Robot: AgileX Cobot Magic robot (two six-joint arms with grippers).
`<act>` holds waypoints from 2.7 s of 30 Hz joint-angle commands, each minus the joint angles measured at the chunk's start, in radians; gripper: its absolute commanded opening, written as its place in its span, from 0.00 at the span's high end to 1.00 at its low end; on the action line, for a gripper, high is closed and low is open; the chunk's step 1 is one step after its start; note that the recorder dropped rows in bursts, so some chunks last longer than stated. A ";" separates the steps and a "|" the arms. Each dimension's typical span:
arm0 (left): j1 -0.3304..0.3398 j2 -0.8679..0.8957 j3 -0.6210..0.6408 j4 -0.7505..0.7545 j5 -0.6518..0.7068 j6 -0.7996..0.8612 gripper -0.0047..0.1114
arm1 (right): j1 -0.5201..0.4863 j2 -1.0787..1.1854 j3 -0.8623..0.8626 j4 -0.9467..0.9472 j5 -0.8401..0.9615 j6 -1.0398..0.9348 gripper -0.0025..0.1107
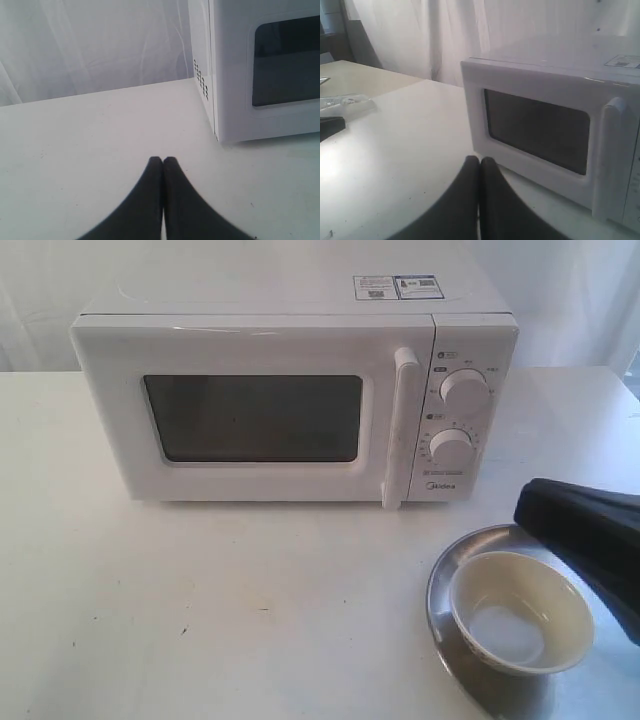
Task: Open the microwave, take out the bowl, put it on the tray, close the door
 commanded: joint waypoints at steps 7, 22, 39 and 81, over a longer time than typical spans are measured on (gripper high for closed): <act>-0.004 -0.002 -0.003 -0.008 -0.004 0.000 0.96 | -0.341 -0.337 0.205 0.006 -0.031 -0.012 0.98; -0.004 -0.002 -0.003 -0.008 -0.004 0.000 0.96 | -0.942 -0.425 0.365 -0.125 -0.484 -0.026 0.98; -0.004 -0.002 -0.003 -0.008 -0.004 0.000 0.96 | -1.024 -0.425 0.365 -0.106 -0.427 0.013 0.98; -0.004 -0.002 -0.003 -0.008 -0.004 0.000 0.96 | -1.032 -0.425 0.365 1.515 -0.419 -1.666 0.98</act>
